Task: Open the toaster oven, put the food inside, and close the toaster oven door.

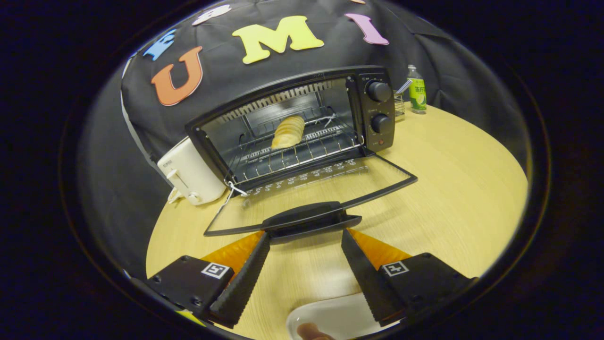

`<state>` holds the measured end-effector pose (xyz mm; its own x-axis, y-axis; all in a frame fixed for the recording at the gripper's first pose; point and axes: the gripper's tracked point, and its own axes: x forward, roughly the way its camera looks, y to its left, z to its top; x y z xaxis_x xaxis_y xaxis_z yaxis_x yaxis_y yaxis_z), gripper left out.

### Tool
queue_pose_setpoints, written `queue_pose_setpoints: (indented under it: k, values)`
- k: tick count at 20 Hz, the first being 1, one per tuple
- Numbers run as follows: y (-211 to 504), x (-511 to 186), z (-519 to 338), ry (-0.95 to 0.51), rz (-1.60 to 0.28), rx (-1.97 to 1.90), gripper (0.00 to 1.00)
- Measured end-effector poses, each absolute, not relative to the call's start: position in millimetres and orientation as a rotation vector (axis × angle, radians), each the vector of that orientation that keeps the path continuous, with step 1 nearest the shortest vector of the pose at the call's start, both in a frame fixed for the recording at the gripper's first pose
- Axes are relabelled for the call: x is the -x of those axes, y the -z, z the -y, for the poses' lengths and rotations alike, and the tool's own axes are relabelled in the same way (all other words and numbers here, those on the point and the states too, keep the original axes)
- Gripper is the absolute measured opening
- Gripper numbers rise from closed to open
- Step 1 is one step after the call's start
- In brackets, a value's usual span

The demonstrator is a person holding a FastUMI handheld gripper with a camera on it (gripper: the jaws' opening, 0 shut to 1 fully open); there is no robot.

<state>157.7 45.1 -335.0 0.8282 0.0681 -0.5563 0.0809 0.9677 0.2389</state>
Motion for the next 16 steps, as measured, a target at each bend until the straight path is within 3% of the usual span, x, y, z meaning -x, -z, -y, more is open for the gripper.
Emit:
queue_pose_setpoints:
  k: [9, 16]
  values:
    - [279, -160, -48, -0.069, -0.305, -0.148, 1.0]
    - [259, -197, -42, -0.082, -0.284, -0.118, 1.0]
